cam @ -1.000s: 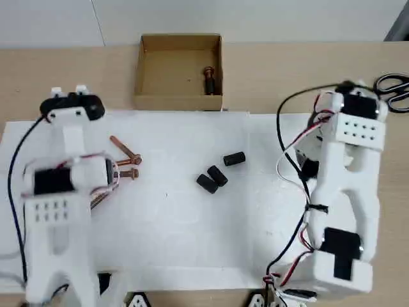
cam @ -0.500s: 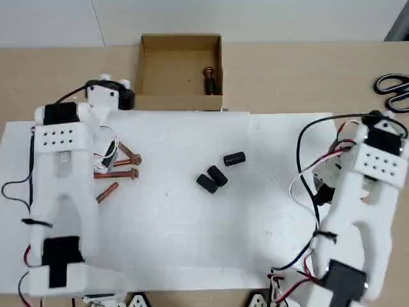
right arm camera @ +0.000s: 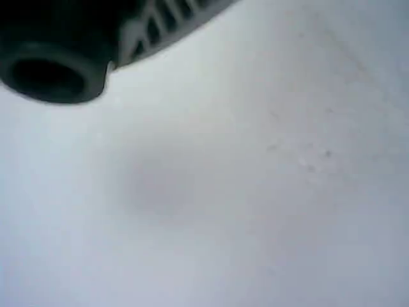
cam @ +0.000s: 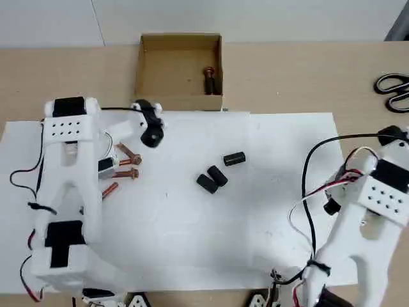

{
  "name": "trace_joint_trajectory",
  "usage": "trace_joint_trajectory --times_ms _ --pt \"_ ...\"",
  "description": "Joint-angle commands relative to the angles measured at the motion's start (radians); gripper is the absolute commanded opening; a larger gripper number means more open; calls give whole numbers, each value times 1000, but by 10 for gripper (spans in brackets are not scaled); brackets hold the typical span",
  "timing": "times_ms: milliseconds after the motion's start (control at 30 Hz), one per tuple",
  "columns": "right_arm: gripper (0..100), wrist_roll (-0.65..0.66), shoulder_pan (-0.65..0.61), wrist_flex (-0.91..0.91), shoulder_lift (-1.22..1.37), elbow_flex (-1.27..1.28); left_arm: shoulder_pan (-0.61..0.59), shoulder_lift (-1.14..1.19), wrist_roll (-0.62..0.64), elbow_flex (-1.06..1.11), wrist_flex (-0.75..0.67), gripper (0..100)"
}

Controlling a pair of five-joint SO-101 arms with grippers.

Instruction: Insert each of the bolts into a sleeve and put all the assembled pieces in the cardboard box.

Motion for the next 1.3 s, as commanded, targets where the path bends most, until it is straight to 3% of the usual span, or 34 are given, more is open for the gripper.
trace_joint_trajectory --times_ms 0,300,667,1267 --pt "3 9 7 -13 -64 -3 3 9 -86 -38 12 91" --pt "3 9 5 -4 -79 -3 17 97 -204 -44 6 93" --pt "3 5 4 -2 -79 -3 49 284 -206 -263 12 93" --pt "3 5 4 24 -81 -9 64 405 -233 -265 23 91"
